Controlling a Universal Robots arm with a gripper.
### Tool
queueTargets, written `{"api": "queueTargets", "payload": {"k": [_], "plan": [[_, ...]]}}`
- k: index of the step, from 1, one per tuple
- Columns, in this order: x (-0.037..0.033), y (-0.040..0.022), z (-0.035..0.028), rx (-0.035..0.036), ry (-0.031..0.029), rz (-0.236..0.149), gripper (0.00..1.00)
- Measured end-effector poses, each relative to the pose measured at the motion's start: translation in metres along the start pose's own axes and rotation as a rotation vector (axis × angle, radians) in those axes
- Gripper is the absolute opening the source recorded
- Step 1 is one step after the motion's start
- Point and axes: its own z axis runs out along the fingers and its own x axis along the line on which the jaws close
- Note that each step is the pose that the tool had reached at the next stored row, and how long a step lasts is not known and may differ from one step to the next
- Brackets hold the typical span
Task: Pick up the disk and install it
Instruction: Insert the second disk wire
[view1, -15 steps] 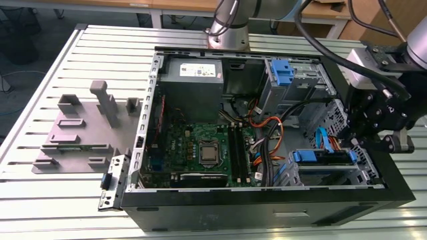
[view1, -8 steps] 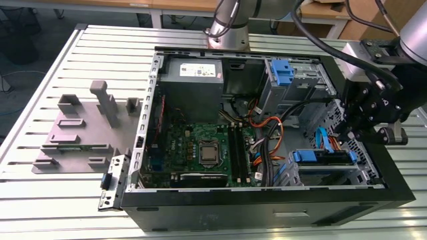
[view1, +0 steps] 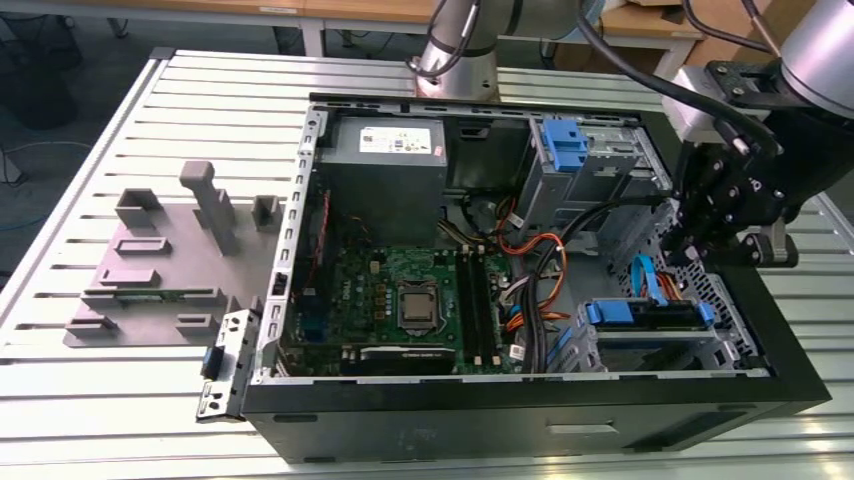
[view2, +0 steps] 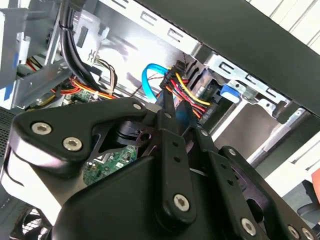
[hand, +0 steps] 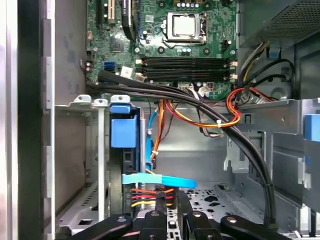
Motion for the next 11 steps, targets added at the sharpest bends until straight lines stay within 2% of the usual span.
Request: {"api": "queueTargets", "payload": {"k": [5,11], "plan": [[-0.0008,0.0001,-0.0035,0.0000,-0.0001,0.000,0.24],[-0.0009,0.0000,-0.0041,0.0000,0.0006,0.000,0.24]]}}
